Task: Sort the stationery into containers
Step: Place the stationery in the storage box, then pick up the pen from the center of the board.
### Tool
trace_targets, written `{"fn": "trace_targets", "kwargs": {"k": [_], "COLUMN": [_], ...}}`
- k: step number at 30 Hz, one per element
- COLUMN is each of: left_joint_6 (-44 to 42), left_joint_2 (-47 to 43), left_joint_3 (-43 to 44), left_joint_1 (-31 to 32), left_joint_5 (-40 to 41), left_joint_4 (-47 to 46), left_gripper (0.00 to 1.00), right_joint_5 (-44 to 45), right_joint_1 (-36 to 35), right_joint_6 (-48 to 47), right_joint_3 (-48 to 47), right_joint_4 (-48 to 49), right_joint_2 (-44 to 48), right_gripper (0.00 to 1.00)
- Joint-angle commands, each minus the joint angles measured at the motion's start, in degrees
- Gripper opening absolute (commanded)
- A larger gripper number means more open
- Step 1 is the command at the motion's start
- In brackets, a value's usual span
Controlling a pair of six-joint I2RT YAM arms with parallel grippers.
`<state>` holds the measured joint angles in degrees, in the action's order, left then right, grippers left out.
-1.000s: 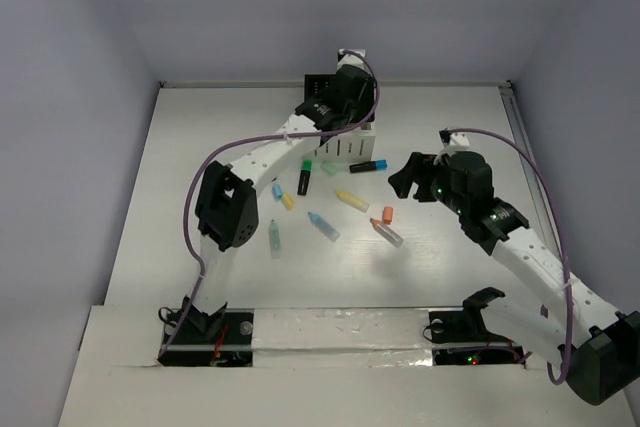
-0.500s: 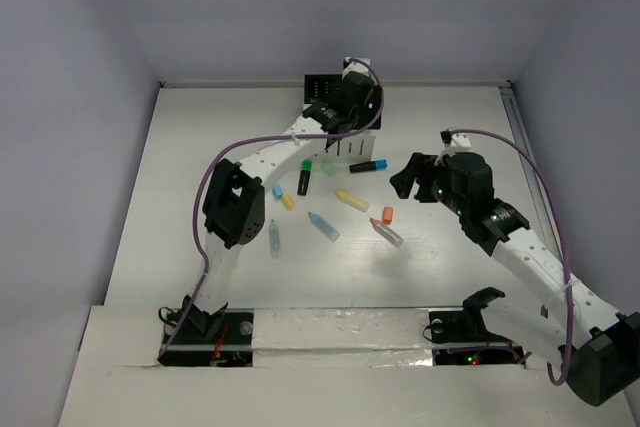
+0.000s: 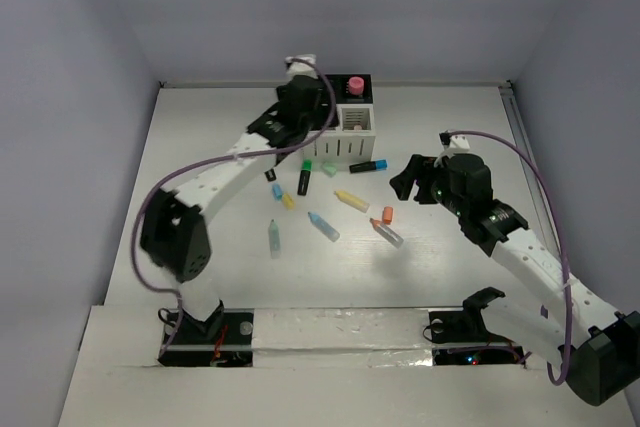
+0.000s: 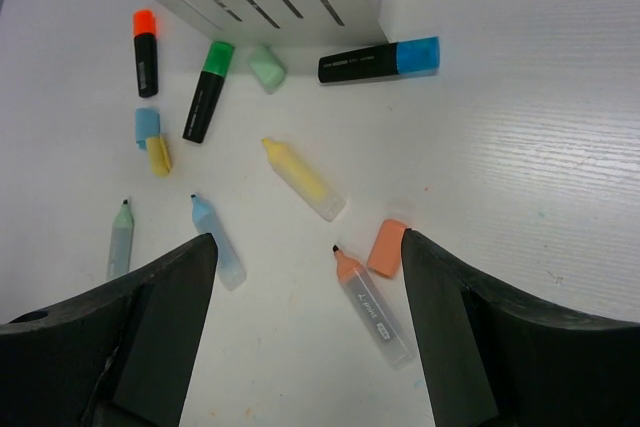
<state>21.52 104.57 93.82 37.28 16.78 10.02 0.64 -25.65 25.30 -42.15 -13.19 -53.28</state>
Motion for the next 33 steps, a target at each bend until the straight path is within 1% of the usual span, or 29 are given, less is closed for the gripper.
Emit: {"fn": "trace_targets", "kwargs": {"k": [1, 2, 3, 4, 5, 8, 9, 13, 18, 22, 26, 30, 33], "left_joint_6": [5.6, 8.2, 9.2, 10.1, 10.8, 11.4, 11.3, 10.9, 8.9, 8.4, 7.4, 6.7, 6.1], "left_joint_2": [-17.0, -19.4, -21.3, -24.6, -25.6, -26.0, -25.2, -18.6, -11.9, -6.5, -2.9, -1.0, 1.7], "left_joint_3": [-13.2, -20.6, -23.8, -27.3, -32.3, -37.5, -37.8, -37.1, -32.5, -29.8, -26.2, -24.7, -22.4], "left_joint_1": [-7.6, -9.5, -11.5, -15.0, -16.7, -20.1, -20.1, -20.8, -20.8, -20.8, -20.8, -20.8, -20.8], "left_joint_5": [0.7, 0.1, -0.5, -1.6, -2.3, -3.5, -3.7, -3.8, -5.5, -3.0, -1.3, -1.0, 0.4], "left_joint_4": [-8.8, -9.4, -9.7, -11.5, -11.9, -11.9, -11.8, -12.3, -12.7, -11.8, -10.4, -10.1, -7.5], "left_gripper": [0.69, 0.69, 0.66, 0.64, 0.64, 0.64, 0.64, 0.64, 0.65, 0.64, 0.61, 0.6, 0.6], "right_joint_5": [-0.2, -0.2, -1.4, -2.0, -2.7, -3.5, -3.7, -4.4, -3.3, -3.4, -4.0, -4.0, -3.9], "right_joint_1": [-0.6, -0.6, -0.6, -0.6, -0.6, -0.6, -0.6, -0.6, -0.6, -0.6, -0.6, -0.6, -0.6], "right_joint_6": [-0.2, -0.2, -0.2, -0.2, -0.3, -0.3, -0.3, -0.6, -1.3, -1.5, -1.5, -1.6, -1.7], "right_joint_3": [0.9, 1.0, 1.1, 1.1, 1.1, 1.0, 1.1, 0.8, 1.3, 1.4, 1.2, 1.0, 1.0], "right_joint_4": [2.5, 2.6, 3.0, 3.1, 3.3, 3.7, 3.8, 3.0, 1.5, 1.3, 1.8, 2.2, 2.3], "right_joint_2": [0.5, 0.6, 0.5, 0.3, 0.1, -0.2, -0.4, -0.7, 0.0, -0.2, -0.8, -1.4, -1.7], "right_gripper": [0.8, 0.8, 0.8, 0.8, 0.8, 0.8, 0.8, 0.8, 0.8, 0.8, 0.8, 0.8, 0.8]}}
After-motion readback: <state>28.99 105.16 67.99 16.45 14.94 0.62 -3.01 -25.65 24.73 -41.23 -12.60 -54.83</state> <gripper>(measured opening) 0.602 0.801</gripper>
